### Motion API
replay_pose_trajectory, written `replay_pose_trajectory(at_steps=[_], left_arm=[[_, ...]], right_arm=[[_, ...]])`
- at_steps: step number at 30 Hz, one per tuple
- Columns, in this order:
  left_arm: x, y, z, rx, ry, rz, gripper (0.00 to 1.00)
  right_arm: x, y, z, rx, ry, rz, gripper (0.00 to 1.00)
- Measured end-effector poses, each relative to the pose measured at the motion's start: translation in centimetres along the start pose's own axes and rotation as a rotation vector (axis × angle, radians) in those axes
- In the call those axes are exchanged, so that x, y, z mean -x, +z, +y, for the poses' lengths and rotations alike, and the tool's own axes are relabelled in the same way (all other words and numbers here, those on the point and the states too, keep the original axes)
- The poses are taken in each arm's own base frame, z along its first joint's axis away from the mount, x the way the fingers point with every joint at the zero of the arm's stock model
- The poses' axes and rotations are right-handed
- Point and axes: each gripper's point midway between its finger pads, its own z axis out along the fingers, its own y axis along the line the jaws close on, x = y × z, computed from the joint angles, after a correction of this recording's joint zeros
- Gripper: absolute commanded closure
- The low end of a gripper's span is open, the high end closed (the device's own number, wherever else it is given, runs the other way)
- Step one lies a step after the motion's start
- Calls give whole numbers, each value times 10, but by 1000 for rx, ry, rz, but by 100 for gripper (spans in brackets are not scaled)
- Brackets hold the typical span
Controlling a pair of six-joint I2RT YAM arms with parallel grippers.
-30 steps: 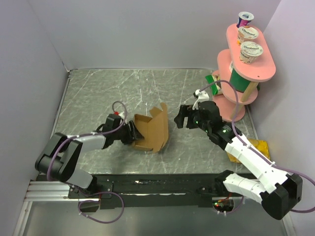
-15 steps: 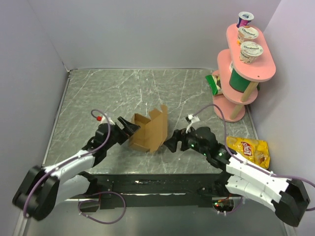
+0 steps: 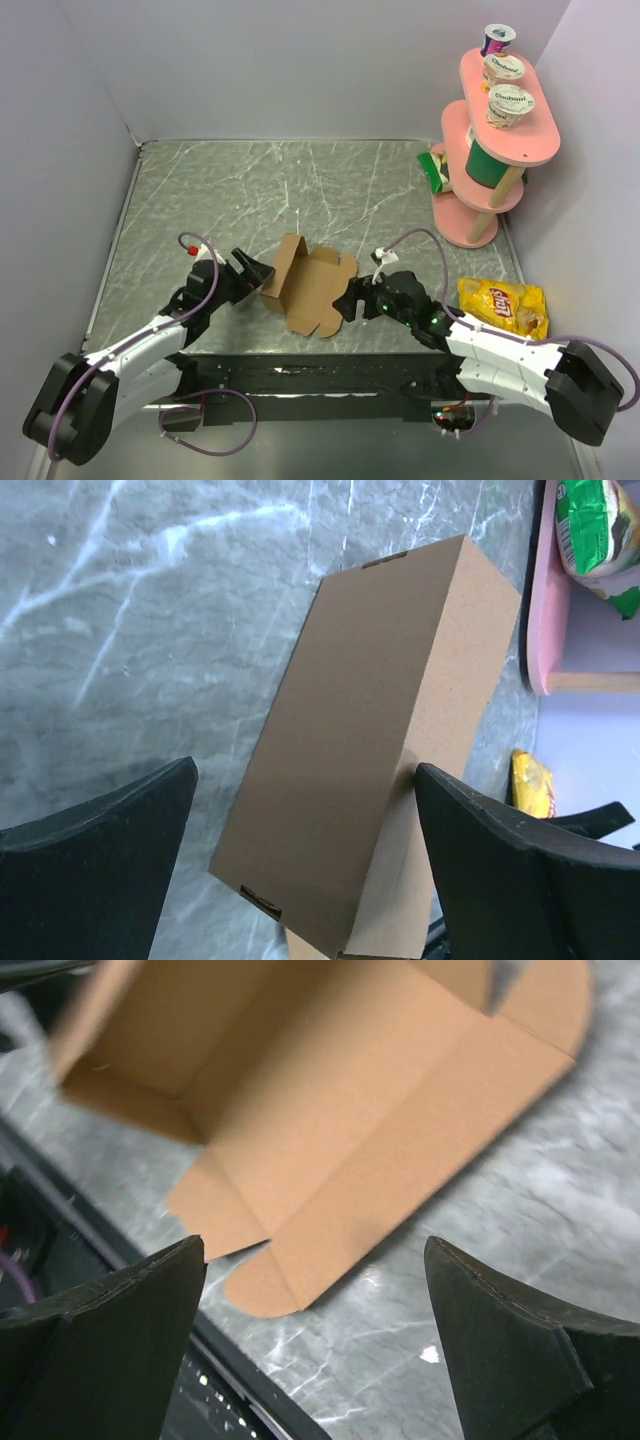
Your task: Fold the paper box
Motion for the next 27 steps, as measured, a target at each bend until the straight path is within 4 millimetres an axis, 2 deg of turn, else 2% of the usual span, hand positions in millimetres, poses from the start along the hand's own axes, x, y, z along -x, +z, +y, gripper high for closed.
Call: replay_pose_trajectory(at_steps=[6,12,16,21,27], left_arm=[[18,1,-1,16,56,-21,2],[52,30,-44,-18,186,-20,4],[65,51,-57,-18,263,-14,5],[64,71,-50,7,312,22,6],[55,82,-38,26,318,55,5]], right_arm=[[2,5,-13,-123,79,36,2],[-3,7,-21,-164,124,60,2],[-5,8,-21,-169,139,65,3],[-4,8,-19,-161,148,65,4],[-6,11,-20,-161,155,73,4]])
